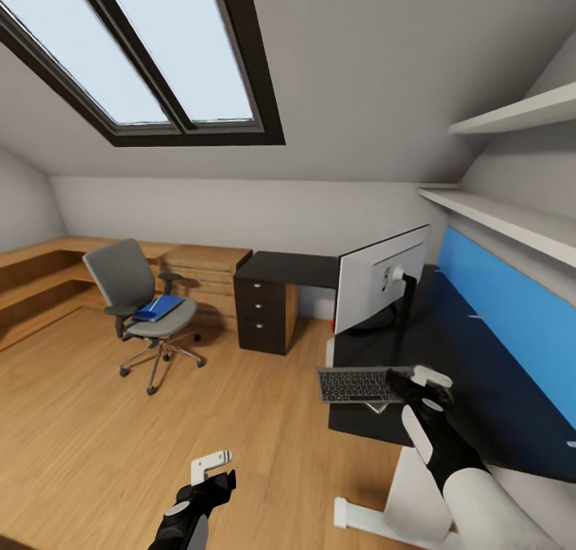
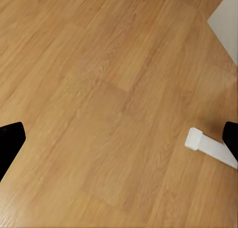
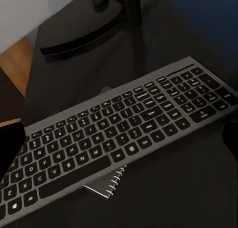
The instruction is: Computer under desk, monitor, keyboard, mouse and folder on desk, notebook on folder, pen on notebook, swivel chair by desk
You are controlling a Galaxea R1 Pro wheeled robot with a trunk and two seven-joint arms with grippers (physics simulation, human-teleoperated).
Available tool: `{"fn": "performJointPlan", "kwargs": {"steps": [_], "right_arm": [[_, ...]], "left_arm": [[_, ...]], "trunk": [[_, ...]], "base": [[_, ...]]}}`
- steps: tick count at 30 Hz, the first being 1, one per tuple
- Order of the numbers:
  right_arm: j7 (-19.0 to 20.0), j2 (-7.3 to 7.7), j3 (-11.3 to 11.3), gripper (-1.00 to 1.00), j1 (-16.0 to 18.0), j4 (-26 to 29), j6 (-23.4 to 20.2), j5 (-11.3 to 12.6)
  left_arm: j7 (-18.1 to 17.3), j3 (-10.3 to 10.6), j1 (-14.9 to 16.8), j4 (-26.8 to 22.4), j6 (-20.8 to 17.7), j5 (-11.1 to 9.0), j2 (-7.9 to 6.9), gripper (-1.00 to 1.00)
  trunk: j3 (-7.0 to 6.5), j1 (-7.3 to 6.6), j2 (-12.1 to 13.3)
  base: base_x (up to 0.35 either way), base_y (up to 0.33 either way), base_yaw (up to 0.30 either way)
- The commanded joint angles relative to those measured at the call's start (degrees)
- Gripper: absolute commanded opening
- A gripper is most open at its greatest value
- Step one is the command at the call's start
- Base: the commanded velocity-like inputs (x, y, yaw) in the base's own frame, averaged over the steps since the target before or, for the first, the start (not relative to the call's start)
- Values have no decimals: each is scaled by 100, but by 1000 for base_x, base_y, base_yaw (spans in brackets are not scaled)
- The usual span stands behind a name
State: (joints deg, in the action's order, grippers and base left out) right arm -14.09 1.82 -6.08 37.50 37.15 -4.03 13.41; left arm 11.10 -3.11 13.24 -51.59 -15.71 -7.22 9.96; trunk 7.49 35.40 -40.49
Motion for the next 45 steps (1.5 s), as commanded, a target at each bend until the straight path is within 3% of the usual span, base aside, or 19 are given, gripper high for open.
{"fn": "performJointPlan", "kwargs": {"steps": [1, 3, 5, 16, 24, 35, 40, 45], "right_arm": [[-36, 20, -13, 100, 3, 12, -36, 64], [-43, 75, -36, 100, 3, 12, -48, 86], [-47, 272, -55, 100, 3, 7, -67, 106], [14, 770, -60, 100, 3, -51, -105, 108], [187, 921, -60, 100, 6, -156, -118, 111], [417, 1088, -17, 100, 52, -731, -282, -31], [850, 1152, 0, 100, 63, -782, -697, -215], [990, 1190, -3, 100, 70, -788, -1028, -273]], "left_arm": [[23, -5, 3, -8, -27, -60, 3, 100], [23, -5, 3, -4, -27, -60, 3, 100], [10, -5, 3, 19, -33, -60, 3, 100], [-23, -5, 3, 34, -34, -61, 3, 100], [-15, -5, 3, 35, -26, -67, 3, 100], [-9, -11, 3, -66, -20, -69, 3, 100], [-18, -22, 3, -284, -20, -74, 3, 100], [-20, -32, 3, -448, -20, -77, 3, 100]], "trunk": [[10, 5, -7], [10, 5, -7], [10, 5, -7], [10, 5, -7], [10, 5, -7], [10, 5, -7], [10, 5, -7], [10, 5, -7]], "base": [[326, -29, 0], [327, -56, 0], [291, -105, 0], [197, -93, 0], [145, -52, 0], [154, -3, 0], [16, 0, 0], [87, 0, 0]]}}
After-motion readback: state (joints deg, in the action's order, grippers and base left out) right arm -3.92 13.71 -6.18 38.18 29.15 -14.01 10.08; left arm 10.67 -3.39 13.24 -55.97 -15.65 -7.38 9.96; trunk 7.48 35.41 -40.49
